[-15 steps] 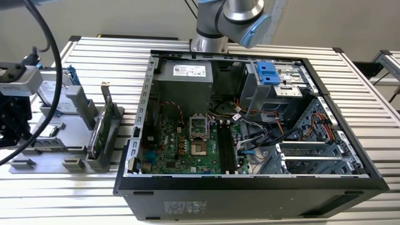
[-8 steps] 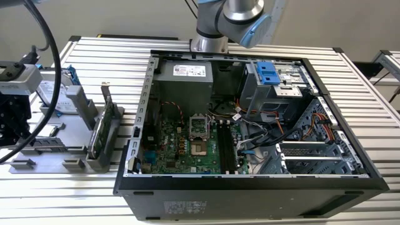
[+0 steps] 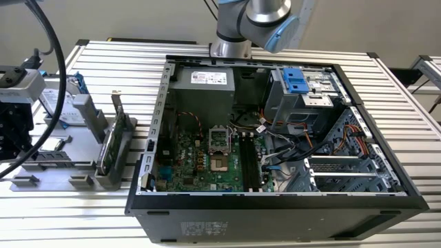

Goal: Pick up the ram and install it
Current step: 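Pick up the ram and move it above insertion slot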

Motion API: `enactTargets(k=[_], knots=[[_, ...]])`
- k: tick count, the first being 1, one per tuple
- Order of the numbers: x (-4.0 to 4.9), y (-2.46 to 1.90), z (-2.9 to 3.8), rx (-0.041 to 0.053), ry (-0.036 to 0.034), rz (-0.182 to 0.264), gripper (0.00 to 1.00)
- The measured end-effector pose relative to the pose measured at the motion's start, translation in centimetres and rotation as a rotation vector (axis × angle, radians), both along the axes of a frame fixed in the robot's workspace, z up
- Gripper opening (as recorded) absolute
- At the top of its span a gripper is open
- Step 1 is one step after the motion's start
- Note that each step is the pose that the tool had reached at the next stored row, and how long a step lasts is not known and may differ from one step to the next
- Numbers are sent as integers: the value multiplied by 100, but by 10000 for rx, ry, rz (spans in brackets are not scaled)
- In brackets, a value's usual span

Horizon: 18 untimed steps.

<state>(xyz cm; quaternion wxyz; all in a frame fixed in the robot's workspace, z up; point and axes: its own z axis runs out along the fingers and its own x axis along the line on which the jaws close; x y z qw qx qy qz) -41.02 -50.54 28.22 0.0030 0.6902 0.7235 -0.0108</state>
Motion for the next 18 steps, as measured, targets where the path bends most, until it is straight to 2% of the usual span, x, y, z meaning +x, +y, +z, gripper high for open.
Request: enactTargets(k=[18], knots=[[-1, 1, 75, -1, 0, -14, 0]])
